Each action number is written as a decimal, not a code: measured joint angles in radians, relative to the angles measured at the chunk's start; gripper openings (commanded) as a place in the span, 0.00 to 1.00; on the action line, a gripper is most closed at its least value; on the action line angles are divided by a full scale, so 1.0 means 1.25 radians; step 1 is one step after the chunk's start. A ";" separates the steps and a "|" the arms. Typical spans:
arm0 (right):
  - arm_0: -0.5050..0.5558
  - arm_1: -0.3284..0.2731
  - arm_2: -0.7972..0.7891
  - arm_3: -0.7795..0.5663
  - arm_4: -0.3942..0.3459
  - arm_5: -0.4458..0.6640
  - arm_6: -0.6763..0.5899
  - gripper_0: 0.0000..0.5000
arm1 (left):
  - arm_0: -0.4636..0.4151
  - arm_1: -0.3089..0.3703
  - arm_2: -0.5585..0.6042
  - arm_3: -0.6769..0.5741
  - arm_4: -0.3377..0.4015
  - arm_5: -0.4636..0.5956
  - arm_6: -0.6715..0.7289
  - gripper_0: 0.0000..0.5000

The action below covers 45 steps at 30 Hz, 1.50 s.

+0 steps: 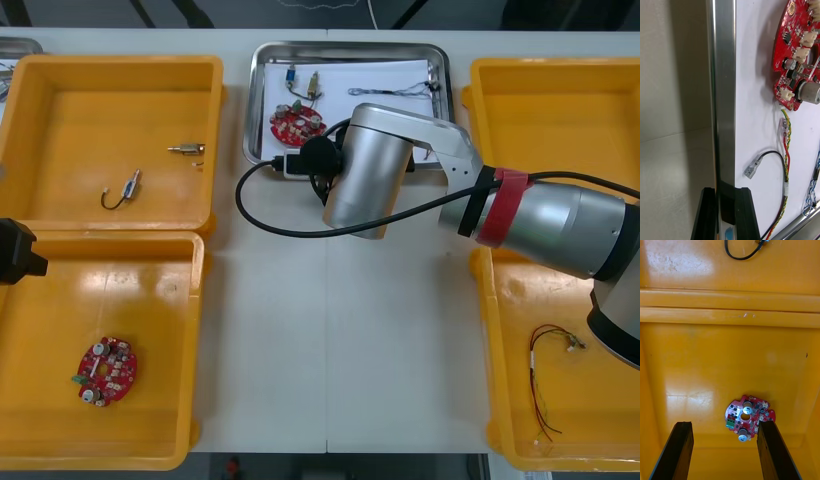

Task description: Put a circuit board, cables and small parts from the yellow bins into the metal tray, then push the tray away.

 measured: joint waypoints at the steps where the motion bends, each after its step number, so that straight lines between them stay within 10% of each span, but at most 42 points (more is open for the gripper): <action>1: -0.002 0.001 -0.001 0.003 0.000 -0.001 0.000 0.00 | 0.000 0.000 0.000 0.000 0.000 0.000 -0.003 1.00; 18: -0.019 0.020 -0.011 0.054 0.000 -0.042 0.002 0.00 | 0.000 0.000 0.000 0.000 0.000 0.000 -0.004 1.00; 22: -0.019 0.020 -0.012 0.056 0.000 -0.042 0.002 0.75 | 0.000 0.000 0.000 0.000 0.000 0.000 -0.004 1.00; 27: -0.020 0.020 -0.012 0.057 0.001 -0.042 0.002 0.97 | 0.000 0.000 0.000 0.000 0.000 0.000 -0.004 1.00; 45: 0.019 0.021 -0.113 -0.100 0.001 0.111 0.003 1.00 | 0.000 0.000 0.000 0.000 0.000 0.000 -0.004 1.00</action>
